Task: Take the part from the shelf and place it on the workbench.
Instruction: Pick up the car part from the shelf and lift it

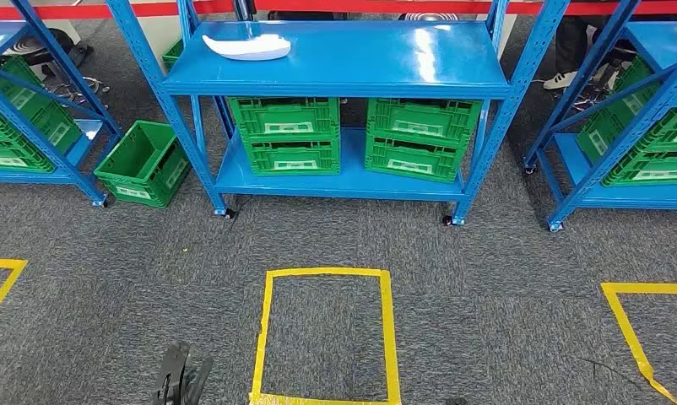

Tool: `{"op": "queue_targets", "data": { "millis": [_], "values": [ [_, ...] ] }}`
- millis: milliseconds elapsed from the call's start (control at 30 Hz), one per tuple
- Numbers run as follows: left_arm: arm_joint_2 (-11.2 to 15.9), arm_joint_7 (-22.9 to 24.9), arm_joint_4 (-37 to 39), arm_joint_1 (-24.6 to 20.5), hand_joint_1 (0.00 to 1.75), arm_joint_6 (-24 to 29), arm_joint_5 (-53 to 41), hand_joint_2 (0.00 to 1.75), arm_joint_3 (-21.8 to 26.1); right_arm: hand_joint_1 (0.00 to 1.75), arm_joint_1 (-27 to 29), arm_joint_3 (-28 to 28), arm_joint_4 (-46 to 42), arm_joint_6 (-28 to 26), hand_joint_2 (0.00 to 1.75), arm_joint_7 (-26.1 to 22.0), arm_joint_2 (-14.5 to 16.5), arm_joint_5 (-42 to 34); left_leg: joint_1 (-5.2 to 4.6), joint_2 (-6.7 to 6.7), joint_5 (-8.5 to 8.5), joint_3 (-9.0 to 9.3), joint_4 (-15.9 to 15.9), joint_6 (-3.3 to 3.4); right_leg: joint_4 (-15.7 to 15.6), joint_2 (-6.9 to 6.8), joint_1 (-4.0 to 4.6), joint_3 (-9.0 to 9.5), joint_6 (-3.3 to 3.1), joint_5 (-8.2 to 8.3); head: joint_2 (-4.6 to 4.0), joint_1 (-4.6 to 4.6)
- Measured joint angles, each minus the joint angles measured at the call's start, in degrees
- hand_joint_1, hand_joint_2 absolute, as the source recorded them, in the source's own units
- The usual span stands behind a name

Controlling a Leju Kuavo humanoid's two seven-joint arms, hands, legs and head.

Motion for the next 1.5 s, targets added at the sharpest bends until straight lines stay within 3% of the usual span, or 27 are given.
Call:
{"op": "queue_targets", "data": {
  "millis": [367,400,467,533,567,600,667,733,767,833,867,900,1000,1067,1133,1200,1267,1300,1367,1433,1500],
  "values": [
    [1.7,-5.4,-16.5,-2.1,0.0,-11.9,1.6,0.0,-4.8,0.0,-1.3,3.9,0.4,2.0,1.75,-0.8,-0.6,-2.1,-0.02,-0.01,0.02,0.0,0.0,0.02,0.0,0.0,-0.03,0.02,0.04,0.02,0.0,0.0],
    [1.8,-5.9,-17.7,-2.3,0.0,-13.0,1.7,0.0,-5.1,0.0,-1.3,4.0,0.4,2.2,1.75,-0.9,-0.6,-2.3,-0.01,-0.01,-0.03,-0.05,0.1,0.01,0.0,0.01,-0.21,0.03,0.09,0.07,0.0,0.0],
    [2.0,-6.9,-20.2,-2.6,0.0,-15.5,1.8,0.0,-5.9,0.0,-1.3,4.4,0.4,2.5,1.75,-1.0,-0.4,-2.8,-0.2,-0.09,-0.06,-0.15,0.2,0.12,-0.4,0.09,-0.76,0.02,0.79,0.37,0.0,-0.08],
    [2.3,-8.1,-23.6,-3.1,0.0,-18.2,1.8,0.0,-6.9,0.0,-1.3,4.9,0.4,3.0,1.75,-1.2,-0.3,-3.3,-0.44,-0.06,1.03,1.02,-1.9,1.25,-1.3,0.03,-0.76,0.25,1.61,0.79,0.0,-0.22],
    [2.4,-8.6,-25.0,-3.5,0.0,-19.4,1.8,0.0,-7.3,0.0,-1.3,5.1,0.4,3.2,1.75,-1.3,-0.3,-3.6,-0.39,0.1,1.9,1.99,-3.6,2.15,-0.9,-0.09,-0.59,0.08,1.54,0.53,0.0,-0.23],
    [2.4,-8.9,-25.8,-3.9,0.0,-20.1,1.9,0.0,-7.6,0.0,-1.3,5.2,0.5,3.3,1.75,-1.4,-0.3,-3.7,-0.26,0.31,2.69,2.98,-5.2,2.96,0.4,-0.23,-0.28,-0.56,1.3,-0.09,0.0,-0.12],
    [2.4,-9.4,-27.2,-4.3,0.0,-21.3,1.9,0.0,-8.4,0.0,-1.4,5.5,0.5,3.5,1.75,-1.5,-0.4,-3.9,0.03,0.66,3.24,3.61,-6.3,3.64,7.1,-0.36,-0.23,-4.16,0.76,-2.61,0.0,0.1],
    [2.5,-10.1,-29.4,-4.6,0.0,-23.3,2.0,0.0,-9.6,0.0,-1.4,5.9,0.6,3.8,1.75,-1.6,-0.6,-4.4,0.22,0.66,3.05,3.38,-6.0,3.41,12.7,-0.38,-0.45,-7.57,1.26,-3.88,0.0,0.19],
    [2.6,-10.6,-30.7,-4.8,0.0,-24.7,2.1,0.0,-10.3,0.0,-1.4,6.2,0.7,4.1,1.75,-1.7,-0.8,-4.7,0.44,0.56,2.8,3.24,-5.6,3.08,12.4,-0.4,-0.66,-7.71,1.99,-3.13,0.0,0.19],
    [2.7,-11.7,-33.1,-5.4,0.0,-27.6,2.2,0.0,-11.7,0.0,-1.6,6.7,0.8,4.7,0.87,-1.9,-0.9,-5.4,1.12,0.43,1.65,2.65,-3.6,1.84,6.4,-0.59,-1.31,-5.18,3.88,-0.05,0.0,0.24],
    [2.9,-12.3,-34.5,-5.7,0.0,-29.1,2.3,0.0,-12.4,0.0,-1.7,7.1,0.8,5.1,0.44,-2.0,-0.7,-5.7,1.3,0.41,0.73,1.89,-2.0,1.06,3.6,-0.55,-1.53,-3.88,4.37,1.04,0.0,0.38],
    [3.1,-12.9,-35.9,-6.0,0.0,-30.5,2.5,0.0,-13.0,0.0,-1.9,7.4,0.8,5.4,0.0,-2.1,-0.7,-6.0,1.34,0.41,-0.14,1.04,-0.5,0.43,2.1,-0.44,-1.66,-3.23,4.15,1.45,0.0,0.4],
    [3.8,-14.7,-40.1,-6.9,0.0,-34.8,3.0,0.0,-14.9,0.0,-2.2,8.5,1.1,6.4,0.0,-2.2,-0.4,-6.9,1.41,0.39,-1.33,-0.3,1.7,-0.27,2.9,0.02,-1.47,-3.72,2.07,0.87,0.0,-0.08],
    [4.3,-15.9,-42.7,-7.3,0.0,-37.6,3.5,0.0,-16.0,0.0,-2.3,9.2,1.3,7.0,0.0,-2.2,-0.2,-7.6,1.7,0.51,-2.16,-0.67,2.7,-0.48,2.9,0.04,-1.42,-3.77,1.49,0.93,0.0,-0.22],
    [4.5,-16.8,-44.6,-7.6,0.0,-39.6,3.8,0.0,-16.7,0.0,-2.3,9.5,1.3,7.4,0.0,-2.2,-0.2,-8.1,1.83,0.66,-4.97,-2.93,7.5,-0.83,2.8,0.03,-1.29,-3.77,1.16,1.02,0.0,-0.23],
    [4.6,-17.5,-46.3,-7.7,0.0,-41.1,4.1,0.0,-17.3,0.0,-2.3,9.7,1.4,7.5,0.0,-2.2,-0.2,-8.6,1.83,0.72,-8.16,-6.8,15.2,-0.98,2.8,0.0,-1.03,-3.84,1.1,1.01,0.0,-0.24],
    [4.9,-18.3,-48.3,-7.9,0.0,-42.9,4.7,0.0,-18.2,0.0,-2.3,10.1,1.5,7.8,0.0,-2.2,-0.2,-9.2,1.68,0.72,-8.15,-8.71,18.2,-0.44,2.8,0.02,-0.6,-3.84,1.09,1.0,0.0,-0.24],
    [5.0,-18.7,-49.3,-8.1,0.0,-44.0,5.0,0.0,-18.6,0.0,-2.4,10.3,1.6,7.9,0.0,-2.3,-0.3,-9.6,1.48,0.7,-6.61,-8.09,16.5,0.17,2.8,0.05,-0.33,-3.78,1.08,1.0,0.0,-0.23],
    [5.2,-19.8,-51.4,-8.5,0.0,-46.5,5.8,0.0,-19.5,0.0,-2.7,10.9,1.7,8.4,0.0,-2.4,-0.2,-10.5,0.64,0.72,-2.6,-4.69,8.9,2.32,2.6,0.15,-0.06,-3.59,1.04,1.05,0.0,-0.16],
    [5.5,-20.8,-53.3,-9.0,0.0,-49.2,6.8,0.0,-20.2,0.0,-3.3,11.4,1.8,8.7,0.0,-2.4,0.1,-11.2,-0.35,0.99,-0.62,-2.2,3.5,3.99,2.1,0.15,-0.06,-3.49,1.11,1.28,0.0,0.06],
    [5.7,-21.6,-54.5,-9.2,0.0,-51.6,7.6,0.0,-20.7,0.0,-4.0,12.0,1.8,8.9,0.0,-2.0,0.4,-11.8,-1.01,1.14,-0.36,-1.82,2.2,4.3,1.7,-0.02,-0.32,-3.46,1.42,1.6,0.0,0.11]
  ]
}}
